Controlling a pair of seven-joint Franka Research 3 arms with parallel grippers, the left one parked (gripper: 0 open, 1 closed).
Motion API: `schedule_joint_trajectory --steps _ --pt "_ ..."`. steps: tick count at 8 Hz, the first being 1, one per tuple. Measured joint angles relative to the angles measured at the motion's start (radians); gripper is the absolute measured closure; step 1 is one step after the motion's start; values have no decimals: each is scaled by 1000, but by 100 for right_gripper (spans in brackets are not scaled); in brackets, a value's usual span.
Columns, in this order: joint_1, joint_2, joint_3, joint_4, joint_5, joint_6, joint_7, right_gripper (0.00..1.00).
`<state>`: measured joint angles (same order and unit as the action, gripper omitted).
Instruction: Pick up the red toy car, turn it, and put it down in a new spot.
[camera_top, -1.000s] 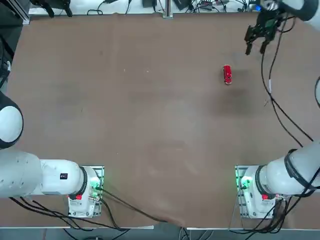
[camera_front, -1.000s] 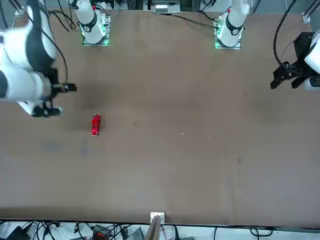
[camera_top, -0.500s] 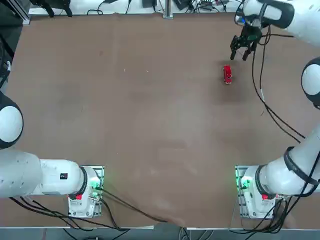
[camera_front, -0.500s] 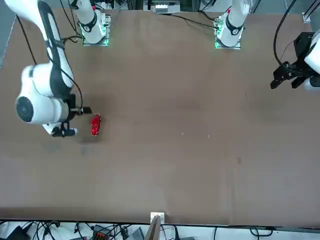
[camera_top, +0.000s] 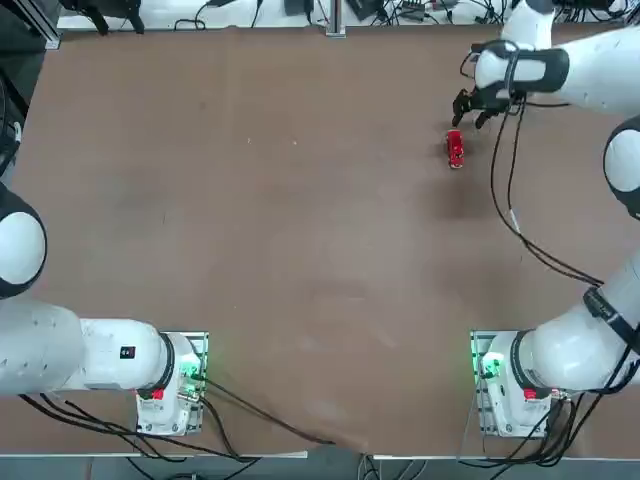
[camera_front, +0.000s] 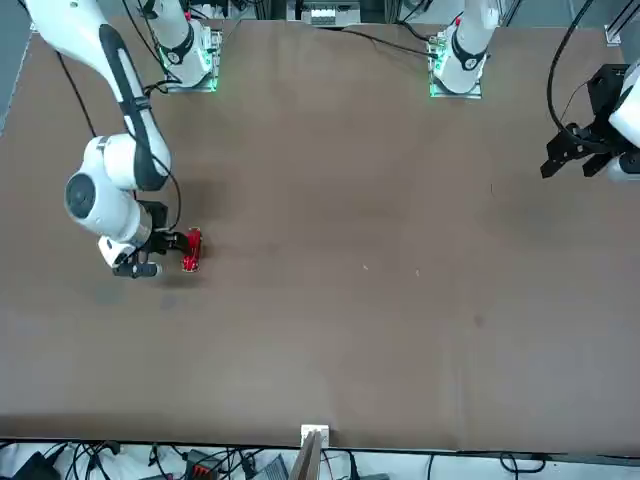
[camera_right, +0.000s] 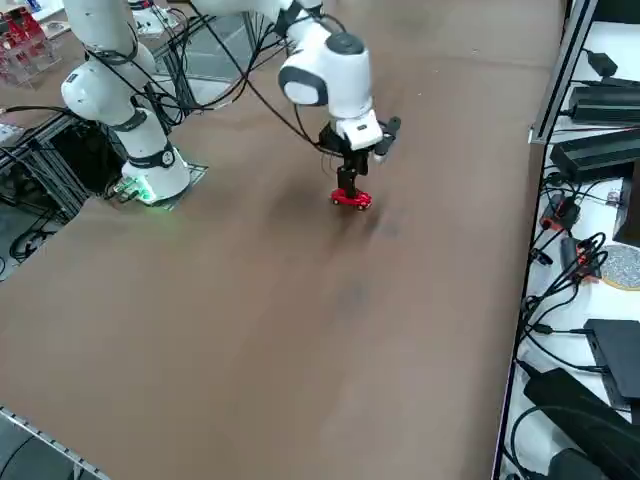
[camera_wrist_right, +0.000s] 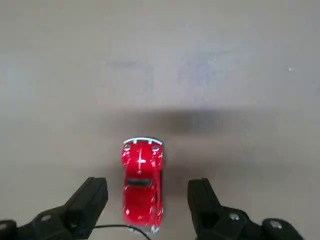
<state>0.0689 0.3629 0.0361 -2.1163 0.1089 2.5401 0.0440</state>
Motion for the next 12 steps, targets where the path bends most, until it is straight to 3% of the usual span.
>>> schedule_joint_trajectory --steps 2,12 --pt "16 -11 1 -75 0 90 7 2" --pt "51 32 -6 -97 2 129 44 4"
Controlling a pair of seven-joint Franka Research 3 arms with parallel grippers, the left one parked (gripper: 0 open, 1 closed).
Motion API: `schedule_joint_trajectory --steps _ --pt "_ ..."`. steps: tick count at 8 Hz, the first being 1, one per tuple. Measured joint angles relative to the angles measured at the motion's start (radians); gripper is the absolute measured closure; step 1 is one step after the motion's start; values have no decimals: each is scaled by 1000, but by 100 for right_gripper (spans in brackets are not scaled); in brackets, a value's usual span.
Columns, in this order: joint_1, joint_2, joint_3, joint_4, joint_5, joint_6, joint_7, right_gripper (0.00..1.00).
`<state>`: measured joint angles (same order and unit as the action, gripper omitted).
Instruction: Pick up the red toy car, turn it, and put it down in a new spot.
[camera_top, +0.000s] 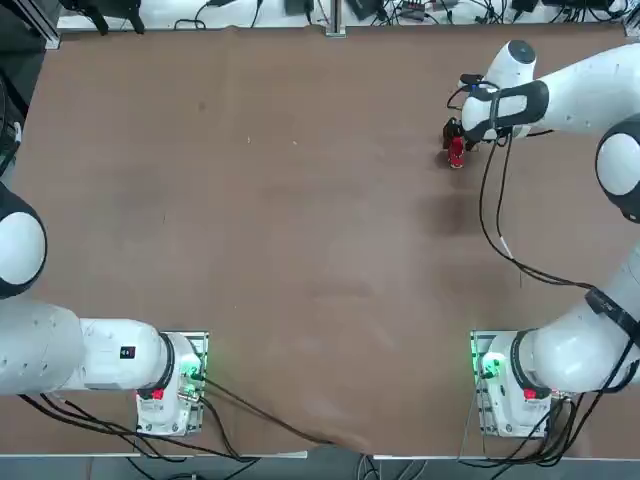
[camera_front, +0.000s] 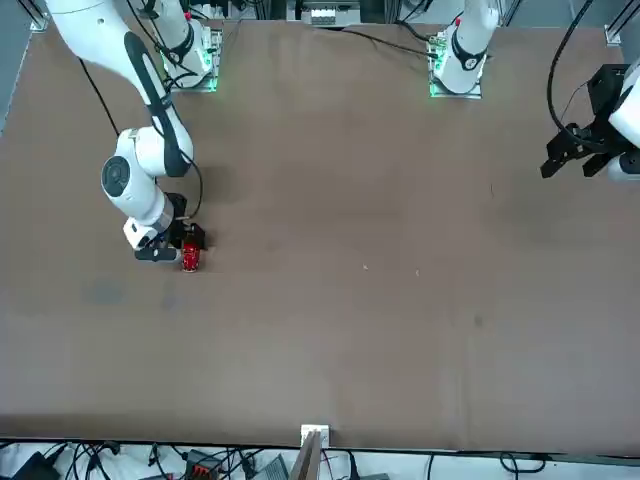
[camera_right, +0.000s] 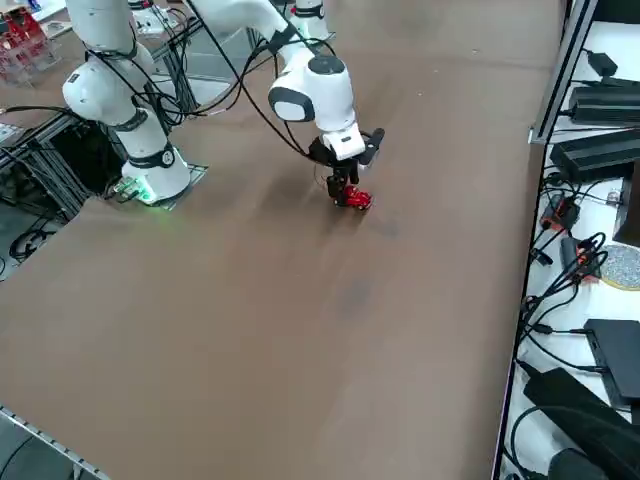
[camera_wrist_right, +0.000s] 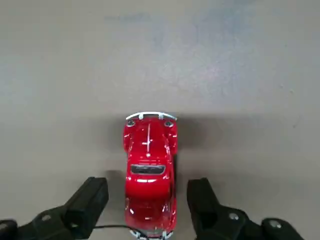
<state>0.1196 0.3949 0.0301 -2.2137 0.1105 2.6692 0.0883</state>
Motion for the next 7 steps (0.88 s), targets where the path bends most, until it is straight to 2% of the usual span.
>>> schedule_joint_trajectory --steps 2,3,4,7 --pt "0 5 0 0 0 11 9 19" --pt "0 6 0 0 0 11 9 39" --pt "0 4 0 2 0 12 10 49" --pt "0 -5 -3 16 1 -15 20 49"
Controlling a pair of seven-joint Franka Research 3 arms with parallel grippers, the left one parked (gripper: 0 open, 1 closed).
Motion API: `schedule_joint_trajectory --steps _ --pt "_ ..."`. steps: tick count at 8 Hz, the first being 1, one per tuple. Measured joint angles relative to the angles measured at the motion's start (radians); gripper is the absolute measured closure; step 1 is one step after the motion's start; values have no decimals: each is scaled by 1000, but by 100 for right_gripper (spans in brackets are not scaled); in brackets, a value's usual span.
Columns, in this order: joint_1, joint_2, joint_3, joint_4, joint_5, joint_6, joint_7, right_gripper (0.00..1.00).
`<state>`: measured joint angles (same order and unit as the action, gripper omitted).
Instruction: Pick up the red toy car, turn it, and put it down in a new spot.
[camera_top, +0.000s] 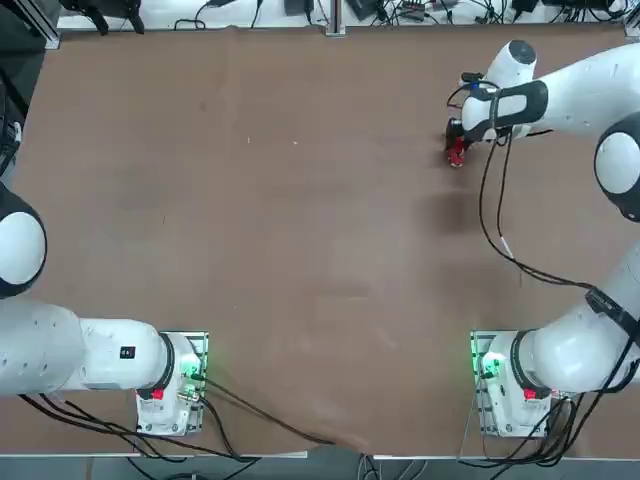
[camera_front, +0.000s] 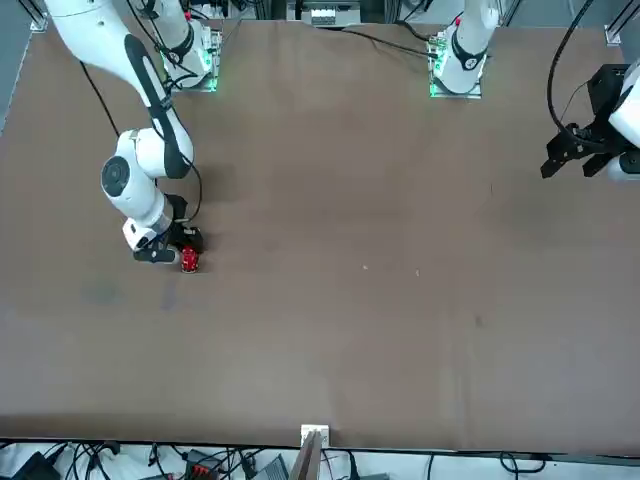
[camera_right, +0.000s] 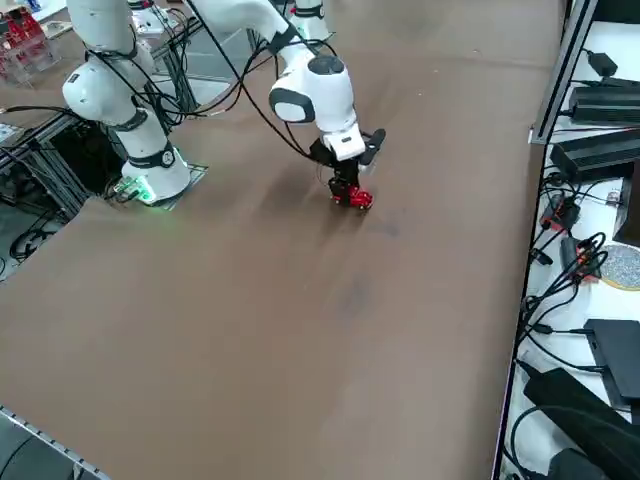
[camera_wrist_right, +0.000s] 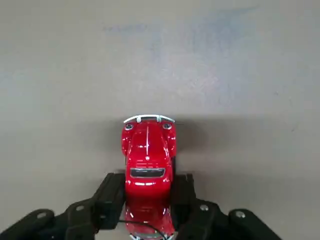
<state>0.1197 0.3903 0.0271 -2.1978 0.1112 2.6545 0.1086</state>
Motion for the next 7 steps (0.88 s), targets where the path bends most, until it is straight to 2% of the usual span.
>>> schedule_joint_trajectory --steps 2,3,6,7 --pt "-1 -52 -18 79 2 -174 88 49" --pt "-3 -92 -45 138 2 -291 143 49" --pt "-41 -179 -184 355 3 -719 239 49" --pt "-83 -178 -217 413 7 -792 287 49"
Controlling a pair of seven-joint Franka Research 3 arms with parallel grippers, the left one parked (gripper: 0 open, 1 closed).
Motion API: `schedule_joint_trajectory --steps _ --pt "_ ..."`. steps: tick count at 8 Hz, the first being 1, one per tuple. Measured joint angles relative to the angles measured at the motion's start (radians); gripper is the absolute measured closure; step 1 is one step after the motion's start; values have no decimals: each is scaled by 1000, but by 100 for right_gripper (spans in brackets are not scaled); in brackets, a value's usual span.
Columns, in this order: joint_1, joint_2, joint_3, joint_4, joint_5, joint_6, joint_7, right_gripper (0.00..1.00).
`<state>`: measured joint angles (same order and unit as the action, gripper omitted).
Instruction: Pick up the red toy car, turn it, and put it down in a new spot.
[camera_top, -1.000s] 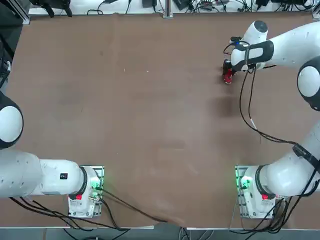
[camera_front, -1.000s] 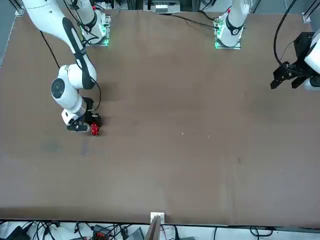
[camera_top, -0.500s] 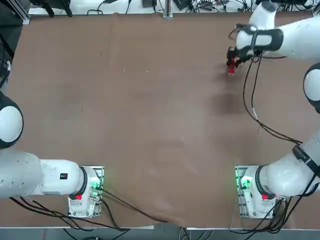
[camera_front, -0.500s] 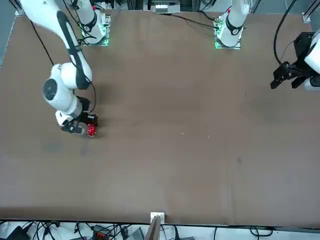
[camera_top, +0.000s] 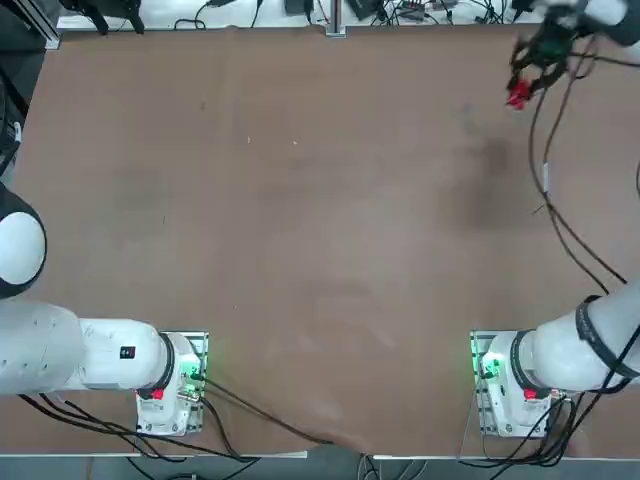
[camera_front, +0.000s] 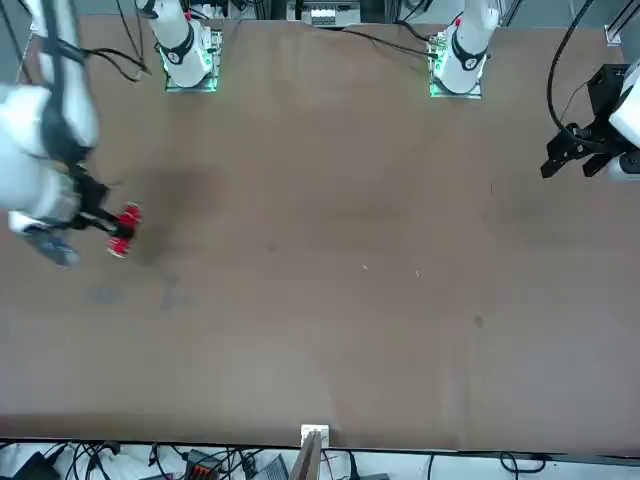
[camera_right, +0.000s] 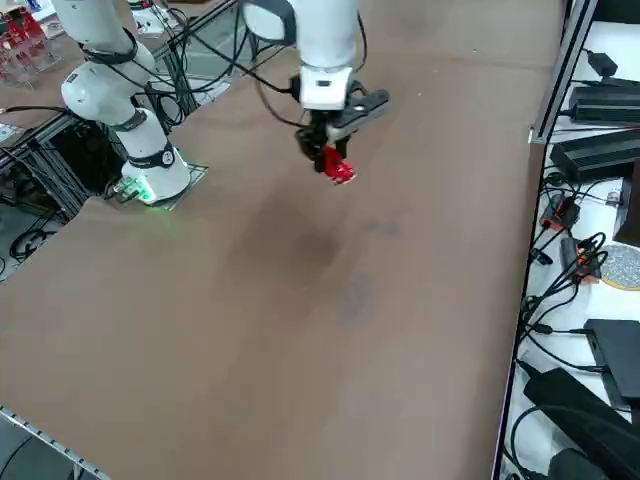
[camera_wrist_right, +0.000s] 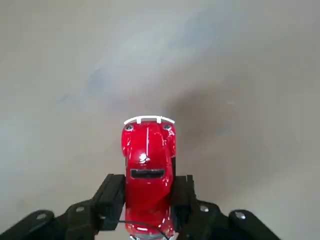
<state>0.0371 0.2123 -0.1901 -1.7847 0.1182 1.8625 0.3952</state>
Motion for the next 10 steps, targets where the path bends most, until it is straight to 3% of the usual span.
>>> schedule_joint_trajectory --steps 3,5,6,8,10 --pt "-132 74 -21 91 8 28 264 49" --pt "-200 219 -33 210 -7 127 559 49" --pt "-231 299 -50 263 -24 180 629 49" --pt "-292 425 -73 320 -32 309 658 49" --pt "-370 494 -70 333 -24 402 648 49"
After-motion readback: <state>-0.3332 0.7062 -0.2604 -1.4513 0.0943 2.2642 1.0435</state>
